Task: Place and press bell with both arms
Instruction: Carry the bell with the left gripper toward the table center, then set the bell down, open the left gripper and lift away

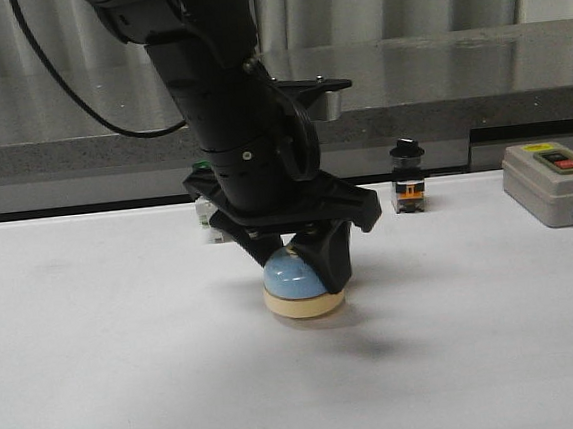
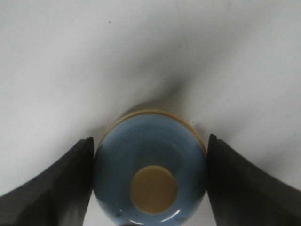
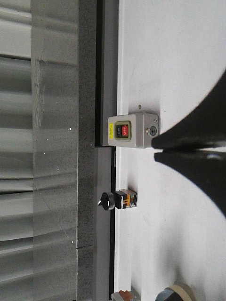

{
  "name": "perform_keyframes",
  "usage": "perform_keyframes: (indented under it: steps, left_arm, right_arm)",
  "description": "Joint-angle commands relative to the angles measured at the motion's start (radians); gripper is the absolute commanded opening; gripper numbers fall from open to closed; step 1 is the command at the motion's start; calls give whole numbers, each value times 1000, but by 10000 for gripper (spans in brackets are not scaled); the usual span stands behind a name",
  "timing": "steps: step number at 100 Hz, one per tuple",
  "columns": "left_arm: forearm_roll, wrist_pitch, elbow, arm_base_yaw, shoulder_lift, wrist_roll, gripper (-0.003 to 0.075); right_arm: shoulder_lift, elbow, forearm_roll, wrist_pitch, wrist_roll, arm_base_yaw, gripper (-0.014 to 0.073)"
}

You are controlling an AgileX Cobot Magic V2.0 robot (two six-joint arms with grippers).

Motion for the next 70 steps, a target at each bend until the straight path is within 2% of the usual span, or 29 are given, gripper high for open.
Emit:
perform_keyframes:
  steps: [1, 8, 15, 34, 46, 53, 70]
  left_arm:
    - [-14, -41, -32, -13, -51, 1, 149]
    - [-14, -41, -32, -13, -47, 1, 158]
    - [-14, -41, -32, -13, -41, 1, 204]
    - [-29, -34, -32, -13, -38, 27, 477]
    - [-33, -30, -32, -13, -38, 29, 608]
    - [-33, -30, -32, -13, -38, 29, 643]
    - [-33, -28, -32, -13, -52, 29, 647]
  right_arm:
    - [-18, -15, -10, -89, -3, -5, -60]
    - [-18, -15, -10, -89, -3, -5, -60]
    - [-18, -15, -10, -89, -3, -5, -60]
    - [-18, -15, -10, -89, -3, -5, -60]
    - [-18, -15, -10, -89, -3, -5, -60]
    - [-18, -15, -10, -89, -3, -5, -60]
    - [-18, -15, -10, -89, -3, -5, -60]
